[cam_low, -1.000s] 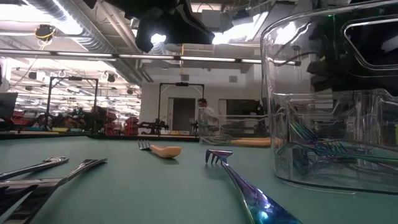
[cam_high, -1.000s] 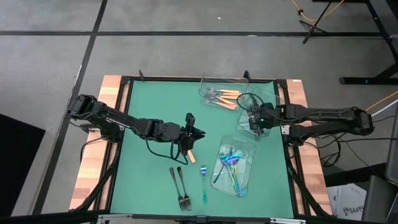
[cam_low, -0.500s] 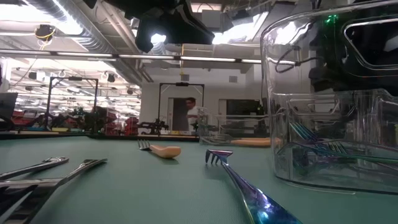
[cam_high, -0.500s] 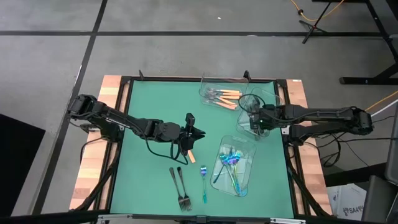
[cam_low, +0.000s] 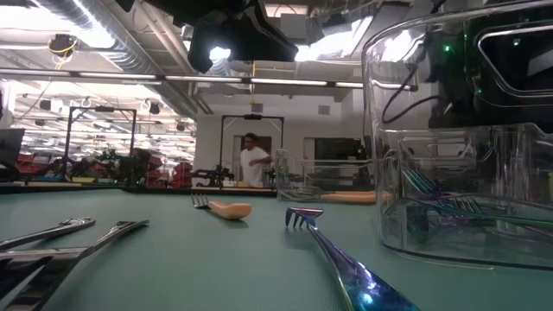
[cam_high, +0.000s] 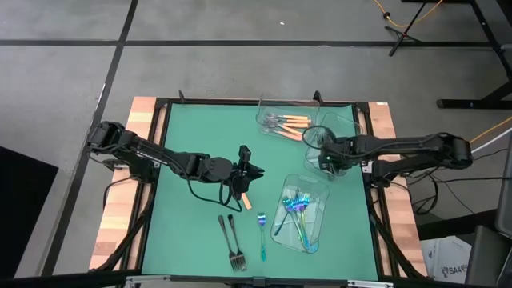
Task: Sort silverware by color (type)
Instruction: Put the black fork into the center transparent bin
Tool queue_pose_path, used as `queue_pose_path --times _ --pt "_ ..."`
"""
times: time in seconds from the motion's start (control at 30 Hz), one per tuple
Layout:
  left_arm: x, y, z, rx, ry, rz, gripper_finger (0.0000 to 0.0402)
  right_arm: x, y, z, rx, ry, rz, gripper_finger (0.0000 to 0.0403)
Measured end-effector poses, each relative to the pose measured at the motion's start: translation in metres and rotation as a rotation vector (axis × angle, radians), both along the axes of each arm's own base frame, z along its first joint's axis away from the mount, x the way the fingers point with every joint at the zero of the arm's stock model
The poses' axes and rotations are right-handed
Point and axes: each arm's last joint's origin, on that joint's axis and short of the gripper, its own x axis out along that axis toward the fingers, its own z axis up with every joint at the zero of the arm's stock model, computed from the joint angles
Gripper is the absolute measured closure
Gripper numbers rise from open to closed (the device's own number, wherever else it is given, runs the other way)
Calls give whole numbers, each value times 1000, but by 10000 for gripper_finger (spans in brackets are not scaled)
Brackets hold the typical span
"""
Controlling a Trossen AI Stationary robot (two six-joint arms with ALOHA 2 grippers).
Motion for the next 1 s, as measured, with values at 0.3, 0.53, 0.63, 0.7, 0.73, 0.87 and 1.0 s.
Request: queue_pose_path --times 0.3,0.53,0.63,0.7,0.73,0.87,1.0 --pt "0 0 0 0 0 0 344 13 -2 -10 5 17 5 402" --pt "0 0 0 0 0 0 344 17 -3 -12 -7 -8 23 402" --pt "0 0 0 0 0 0 344 17 -3 -12 -9 -6 23 401" --pt "0 0 0 0 0 0 344 17 -3 -12 -10 -6 23 401" --pt "0 0 0 0 0 0 344 17 -3 -12 -10 -6 23 401" --pt "0 0 0 0 0 0 344 17 -3 -12 -19 -4 23 401" --pt "0 0 0 0 0 0 344 17 -3 -12 -20 -5 22 400"
